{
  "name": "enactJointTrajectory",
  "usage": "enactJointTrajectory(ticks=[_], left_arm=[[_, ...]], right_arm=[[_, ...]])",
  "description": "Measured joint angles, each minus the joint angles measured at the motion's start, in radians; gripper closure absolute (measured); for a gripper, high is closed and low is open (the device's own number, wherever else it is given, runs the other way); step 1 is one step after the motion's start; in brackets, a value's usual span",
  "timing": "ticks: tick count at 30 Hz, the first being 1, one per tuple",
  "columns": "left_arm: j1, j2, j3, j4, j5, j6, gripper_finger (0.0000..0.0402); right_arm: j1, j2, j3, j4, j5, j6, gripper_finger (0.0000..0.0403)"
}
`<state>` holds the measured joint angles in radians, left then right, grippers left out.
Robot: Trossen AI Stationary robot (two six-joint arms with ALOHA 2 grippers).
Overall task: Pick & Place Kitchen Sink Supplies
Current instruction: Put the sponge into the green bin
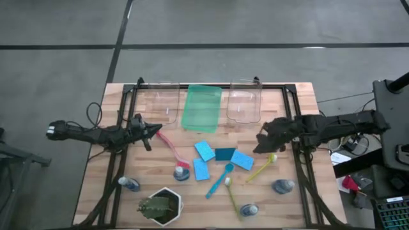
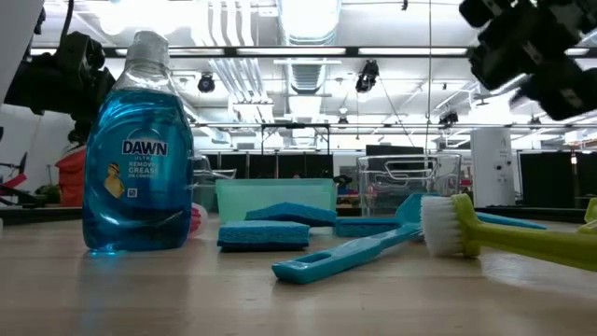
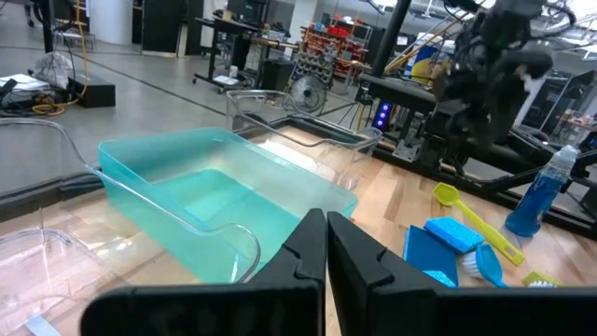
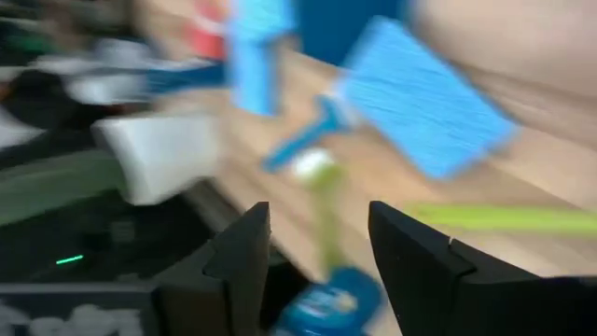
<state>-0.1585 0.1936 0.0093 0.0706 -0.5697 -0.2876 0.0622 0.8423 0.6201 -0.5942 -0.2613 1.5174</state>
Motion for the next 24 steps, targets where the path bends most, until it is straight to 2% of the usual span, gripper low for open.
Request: enactJointTrajectory(ticks=[6,13,24], left_arm=[[0.0,0.0,0.0,0.001,0.0,0.0,0.0394],[0.0,0.0,0.0,0.001,0.0,0.0,0.0394],[0.0,0.0,0.0,0.002,0.0,0.0,0.0394]], right_arm=[[0.04,0.167,0.058,-0.051,0.022,-0.052,0.0222],[0.104,0.324,0.088,-0.038,0.025,-0.006,0.0223],[0.183,0.467,0.084,0.038,0.116,0.076,0.0223]])
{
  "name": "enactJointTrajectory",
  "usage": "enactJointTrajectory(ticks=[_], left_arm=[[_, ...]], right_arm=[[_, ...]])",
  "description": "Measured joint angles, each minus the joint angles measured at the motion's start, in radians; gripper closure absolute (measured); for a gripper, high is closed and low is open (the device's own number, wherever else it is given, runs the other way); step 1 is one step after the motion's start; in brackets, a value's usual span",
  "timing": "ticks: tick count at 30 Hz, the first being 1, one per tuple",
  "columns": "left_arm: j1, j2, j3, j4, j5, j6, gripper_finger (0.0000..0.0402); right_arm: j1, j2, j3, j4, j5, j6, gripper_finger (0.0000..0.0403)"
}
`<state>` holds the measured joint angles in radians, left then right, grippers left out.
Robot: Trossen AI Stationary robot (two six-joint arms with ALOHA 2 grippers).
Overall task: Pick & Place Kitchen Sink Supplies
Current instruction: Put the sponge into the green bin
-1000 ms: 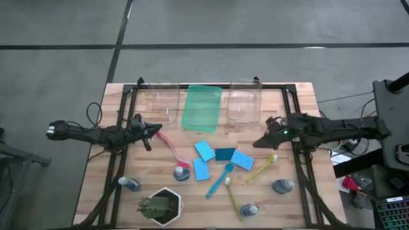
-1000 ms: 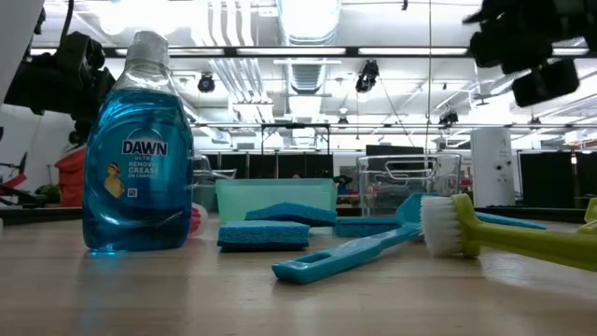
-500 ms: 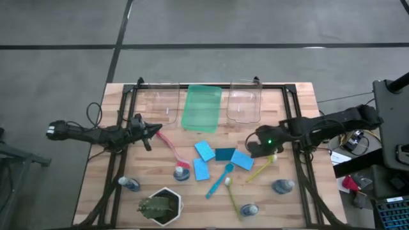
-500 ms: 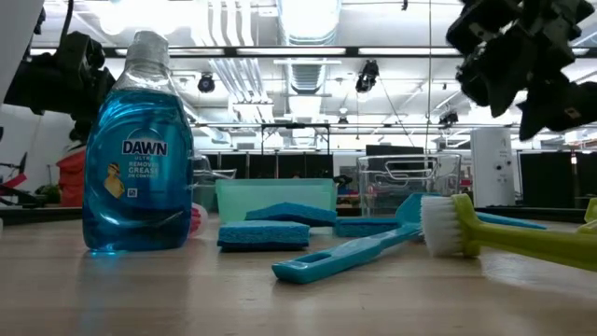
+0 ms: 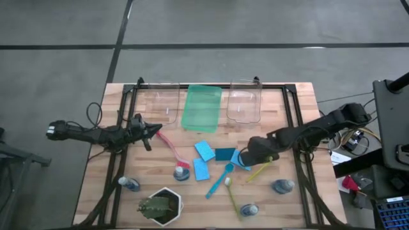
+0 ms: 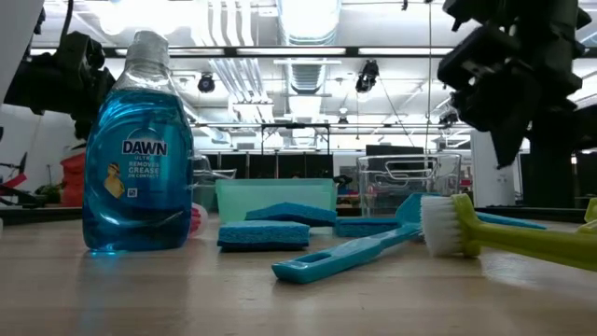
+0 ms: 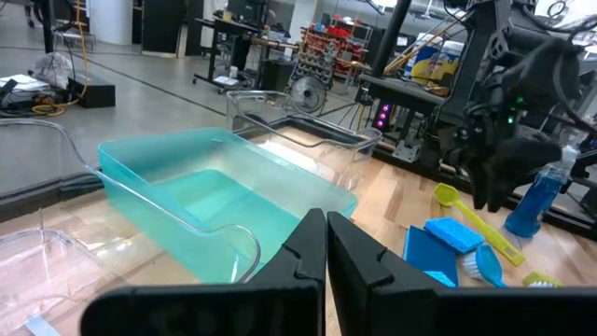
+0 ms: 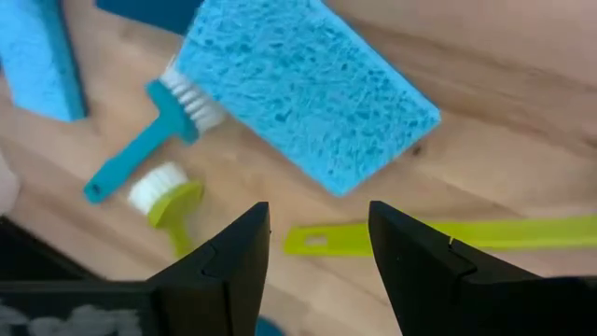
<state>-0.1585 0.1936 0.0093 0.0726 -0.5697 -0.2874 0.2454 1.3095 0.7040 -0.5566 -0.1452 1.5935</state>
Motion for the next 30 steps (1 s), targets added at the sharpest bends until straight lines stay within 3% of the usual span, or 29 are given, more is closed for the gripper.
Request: enactJointTrajectory(ticks=[13,17,30], left_arm=[[0.0,0.0,0.0,0.001,0.0,0.0,0.0394],[0.0,0.0,0.0,0.001,0.0,0.0,0.0394],[0.0,0.0,0.0,0.001,0.0,0.0,0.0394]], right_arm=[[0.047,0.088,-0.03,0.03,0.063,0.069,0.0223],[0.047,0.084,-0.056,0.085,0.12,0.12,0.0223],[0.056,0.085,-0.129,0.198,0.147,0.189,0.0233]])
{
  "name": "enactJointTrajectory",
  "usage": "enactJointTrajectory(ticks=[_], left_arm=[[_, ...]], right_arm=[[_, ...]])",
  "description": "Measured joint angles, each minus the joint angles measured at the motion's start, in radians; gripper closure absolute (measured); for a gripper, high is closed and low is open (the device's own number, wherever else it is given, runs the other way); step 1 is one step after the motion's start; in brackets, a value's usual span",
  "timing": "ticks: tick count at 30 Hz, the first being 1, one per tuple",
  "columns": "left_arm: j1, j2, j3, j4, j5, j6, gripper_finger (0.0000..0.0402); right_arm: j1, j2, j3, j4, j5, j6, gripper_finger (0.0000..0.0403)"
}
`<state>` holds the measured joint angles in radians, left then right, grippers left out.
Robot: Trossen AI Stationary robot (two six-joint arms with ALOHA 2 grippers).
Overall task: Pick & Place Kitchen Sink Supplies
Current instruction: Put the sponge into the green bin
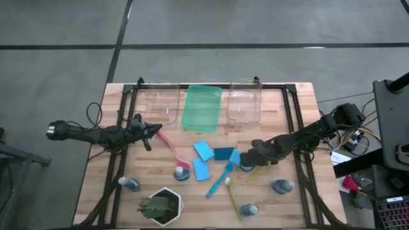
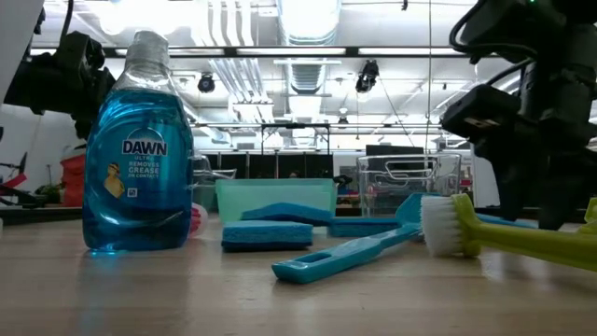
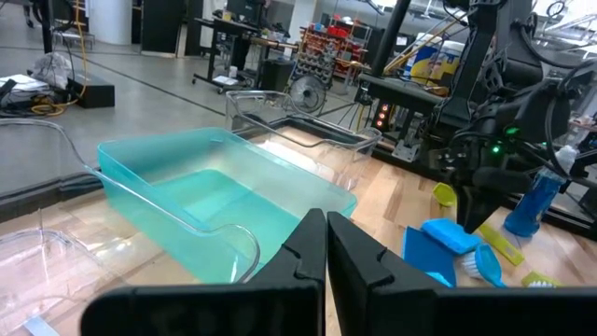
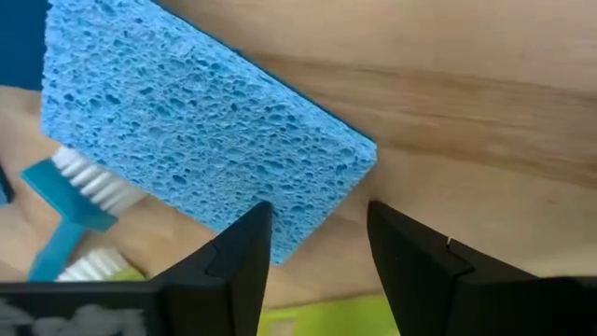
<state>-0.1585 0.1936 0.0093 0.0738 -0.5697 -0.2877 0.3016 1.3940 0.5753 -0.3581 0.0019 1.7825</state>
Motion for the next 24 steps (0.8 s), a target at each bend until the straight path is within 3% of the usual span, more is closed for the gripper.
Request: enactJointTrajectory(ticks=[13,24], left_arm=[[0.0,0.0,0.0,0.0,0.0,0.0,0.0394],[0.0,0.0,0.0,0.0,0.0,0.0,0.0394]], right_arm=[[0.0,0.0,-0.011,0.055,0.081,-0.019,0.0301],[0.0,-0.007,-0.011,0.052,0.083,-0.095,0.0392]])
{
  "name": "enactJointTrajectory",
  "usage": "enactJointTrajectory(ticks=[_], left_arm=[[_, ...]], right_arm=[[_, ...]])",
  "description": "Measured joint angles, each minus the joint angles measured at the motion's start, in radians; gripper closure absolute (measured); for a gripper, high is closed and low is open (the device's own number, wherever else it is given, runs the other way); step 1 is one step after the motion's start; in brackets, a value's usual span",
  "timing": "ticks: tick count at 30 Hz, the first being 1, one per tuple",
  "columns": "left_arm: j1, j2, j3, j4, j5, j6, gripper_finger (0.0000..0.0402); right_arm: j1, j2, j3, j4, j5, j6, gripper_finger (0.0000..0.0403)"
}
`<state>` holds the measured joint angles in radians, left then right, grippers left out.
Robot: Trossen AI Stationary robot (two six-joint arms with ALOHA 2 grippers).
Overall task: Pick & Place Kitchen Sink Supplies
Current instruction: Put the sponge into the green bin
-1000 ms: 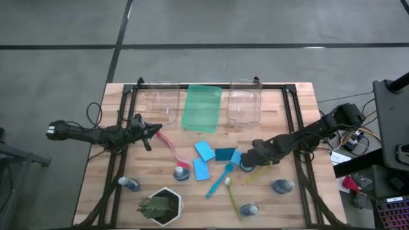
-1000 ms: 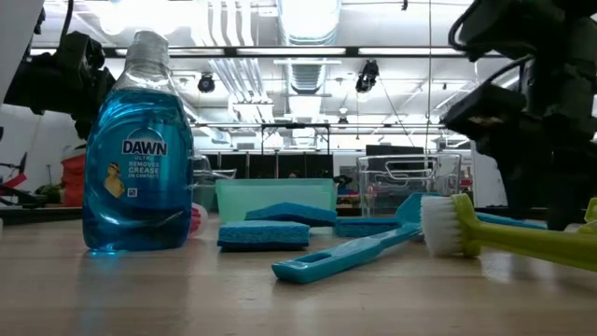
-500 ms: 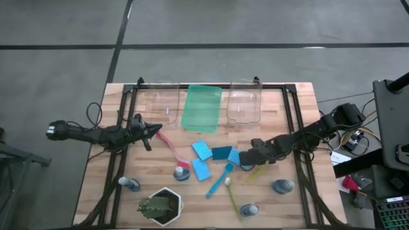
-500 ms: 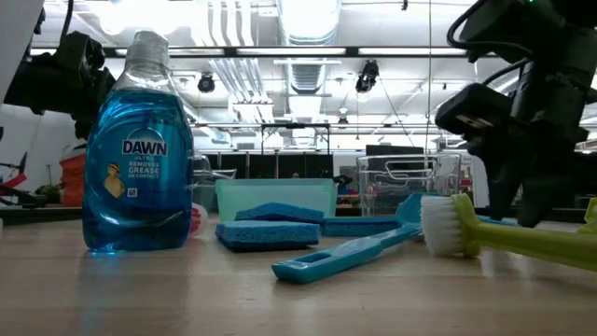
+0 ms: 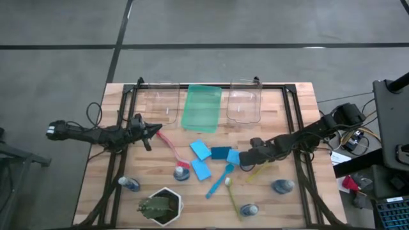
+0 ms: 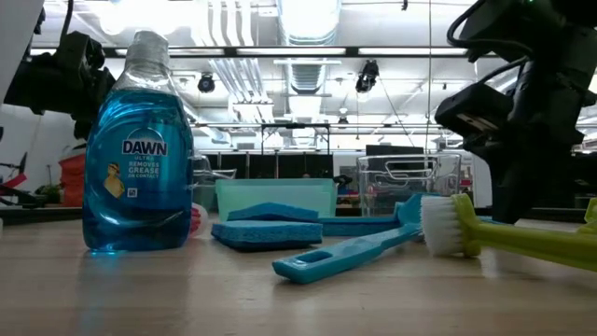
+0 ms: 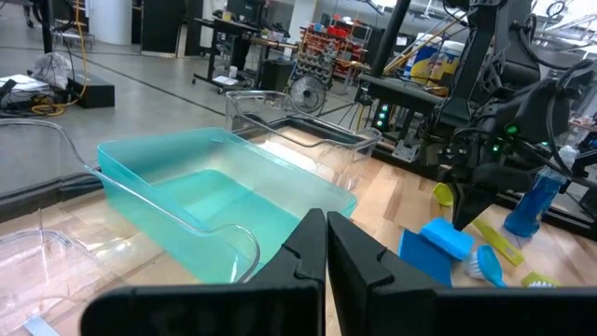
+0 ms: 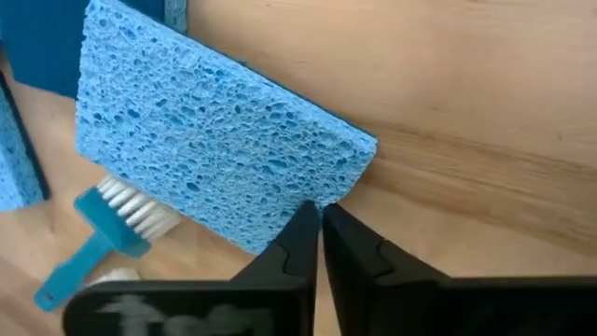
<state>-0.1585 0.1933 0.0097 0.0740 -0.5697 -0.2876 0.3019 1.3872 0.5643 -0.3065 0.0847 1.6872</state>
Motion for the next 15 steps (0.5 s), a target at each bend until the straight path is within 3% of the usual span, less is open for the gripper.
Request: enactJointTrajectory(ticks=[15], left_arm=[[0.0,0.0,0.0,0.0,0.0,0.0,0.0394]], right_arm=[[0.001,-0.093,0.121,-0.132,0.01,-0.13,0.0395]])
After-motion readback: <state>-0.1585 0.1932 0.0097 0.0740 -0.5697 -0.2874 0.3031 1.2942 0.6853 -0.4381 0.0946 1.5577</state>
